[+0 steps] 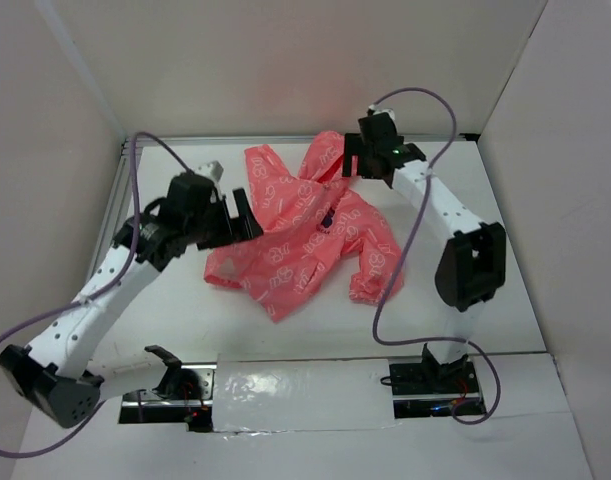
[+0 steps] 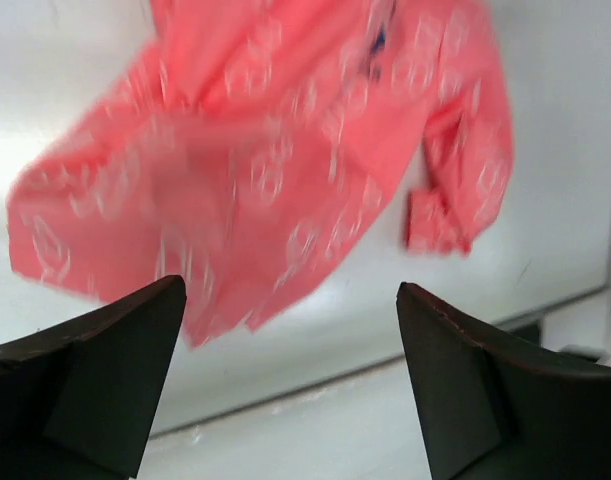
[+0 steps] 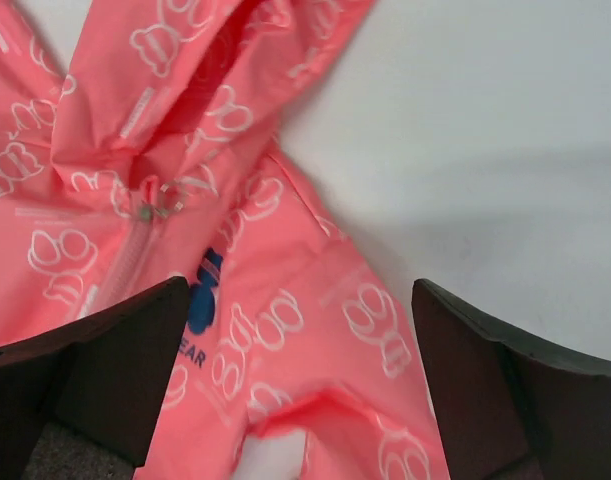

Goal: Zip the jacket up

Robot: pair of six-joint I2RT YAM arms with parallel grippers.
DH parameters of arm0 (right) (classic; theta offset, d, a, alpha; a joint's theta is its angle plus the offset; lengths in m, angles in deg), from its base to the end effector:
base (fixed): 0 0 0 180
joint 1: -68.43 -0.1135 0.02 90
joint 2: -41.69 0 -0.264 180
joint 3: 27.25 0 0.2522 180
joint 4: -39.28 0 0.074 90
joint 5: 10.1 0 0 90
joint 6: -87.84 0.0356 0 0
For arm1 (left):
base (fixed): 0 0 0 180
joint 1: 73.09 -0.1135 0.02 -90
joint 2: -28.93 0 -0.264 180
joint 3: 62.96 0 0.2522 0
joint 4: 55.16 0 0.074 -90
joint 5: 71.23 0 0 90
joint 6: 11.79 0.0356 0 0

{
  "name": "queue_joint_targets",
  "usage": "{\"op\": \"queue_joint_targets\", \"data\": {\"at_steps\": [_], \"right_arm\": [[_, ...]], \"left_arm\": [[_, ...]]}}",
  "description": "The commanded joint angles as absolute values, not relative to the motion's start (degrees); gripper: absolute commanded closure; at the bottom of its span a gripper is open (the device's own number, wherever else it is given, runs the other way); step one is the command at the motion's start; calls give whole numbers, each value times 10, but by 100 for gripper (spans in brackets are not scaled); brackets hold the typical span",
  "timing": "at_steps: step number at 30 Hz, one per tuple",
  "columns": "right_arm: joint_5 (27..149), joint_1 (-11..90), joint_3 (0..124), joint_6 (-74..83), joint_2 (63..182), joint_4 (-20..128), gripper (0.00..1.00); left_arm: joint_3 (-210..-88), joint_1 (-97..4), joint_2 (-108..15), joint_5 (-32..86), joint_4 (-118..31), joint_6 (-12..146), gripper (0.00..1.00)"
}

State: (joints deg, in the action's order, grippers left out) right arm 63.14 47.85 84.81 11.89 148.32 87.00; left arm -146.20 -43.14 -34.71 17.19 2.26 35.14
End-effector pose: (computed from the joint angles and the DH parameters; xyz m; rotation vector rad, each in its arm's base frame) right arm 0.4030 0.1403 0.3176 0.0183 2.2709 -0.0205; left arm 0.1971 -0.1124 0.3675 -0.2799 2.2972 -0.6485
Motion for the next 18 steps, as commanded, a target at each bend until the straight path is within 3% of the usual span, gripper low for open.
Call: {"op": "queue_joint_targets", "data": {"at_steps": [1,5,7,18], "right_arm": [[620,487,796,161,1374,867,1],[585,515,759,174,1314,910,1],[579,537,720,188,1273,922,1],[521,561,486,289,1100,911,1]], "left_arm": [[-1578,-514,-407,158,15,427,0],[-1649,-577,-460,210,24,462,0],[-1661,-593,-468,177,38,469,0],[-1530,-618,-372,183,15,476,0]]}}
